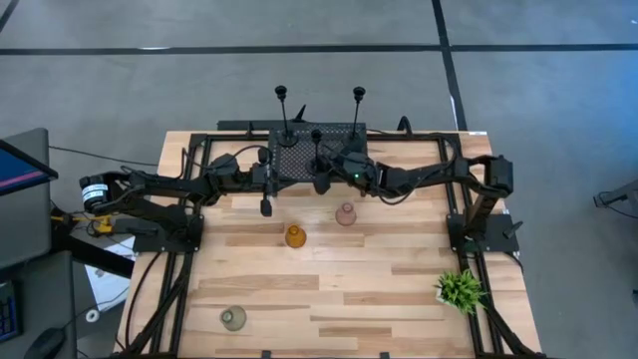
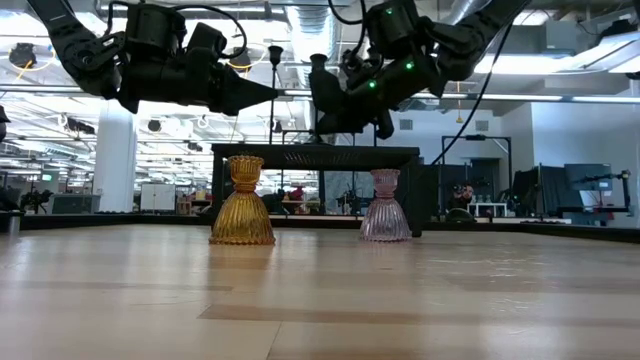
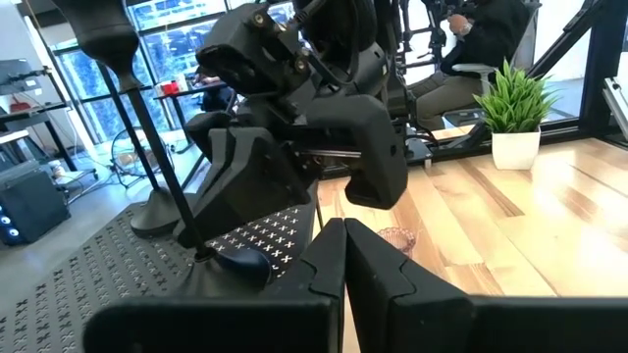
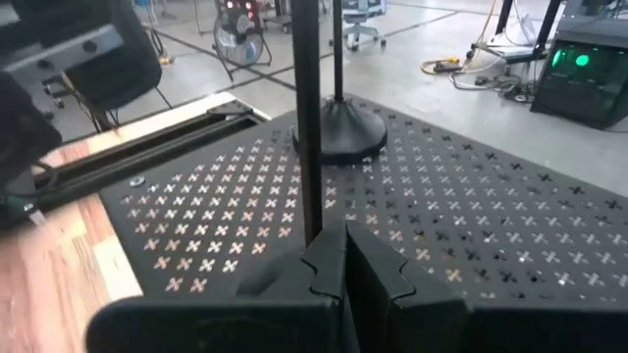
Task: Pick & Place candle stick holders
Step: Put the black candle holder on the shelf, then put the pink glass candle holder on the shelf
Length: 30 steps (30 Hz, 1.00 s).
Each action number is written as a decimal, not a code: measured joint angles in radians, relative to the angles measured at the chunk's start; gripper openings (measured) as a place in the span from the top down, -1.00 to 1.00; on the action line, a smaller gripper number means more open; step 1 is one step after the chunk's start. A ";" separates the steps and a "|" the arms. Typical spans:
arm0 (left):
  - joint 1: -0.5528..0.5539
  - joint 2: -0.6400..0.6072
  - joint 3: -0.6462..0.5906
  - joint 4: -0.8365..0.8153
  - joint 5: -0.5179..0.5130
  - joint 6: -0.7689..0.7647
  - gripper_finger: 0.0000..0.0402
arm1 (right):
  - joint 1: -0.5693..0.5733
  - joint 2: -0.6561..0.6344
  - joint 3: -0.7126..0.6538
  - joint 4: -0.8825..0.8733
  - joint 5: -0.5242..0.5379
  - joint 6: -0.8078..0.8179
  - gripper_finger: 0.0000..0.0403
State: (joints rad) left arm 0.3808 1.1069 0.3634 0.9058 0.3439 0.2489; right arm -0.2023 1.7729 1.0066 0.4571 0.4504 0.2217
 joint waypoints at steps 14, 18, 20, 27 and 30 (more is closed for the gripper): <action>0.000 0.000 0.000 -0.009 0.000 0.000 0.97 | 0.006 -0.162 0.000 -0.295 0.046 -0.069 1.00; 0.000 0.000 0.000 -0.009 0.000 0.000 0.97 | 0.022 -0.255 -0.029 -0.401 0.045 -0.095 1.00; 0.000 0.000 0.000 -0.008 0.000 0.000 0.97 | 0.029 -0.303 -0.071 -0.423 0.036 -0.098 1.00; 0.000 0.000 0.000 -0.009 0.000 0.000 0.97 | 0.054 -0.478 -0.296 -0.322 -0.120 -0.072 1.00; 0.000 0.000 0.000 -0.009 0.000 0.000 0.97 | 0.074 -0.541 -0.387 -0.270 -0.214 -0.066 1.00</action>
State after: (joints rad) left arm 0.3809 1.1065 0.3634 0.8967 0.3439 0.2489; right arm -0.1284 1.2321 0.6195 0.1871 0.2367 0.1560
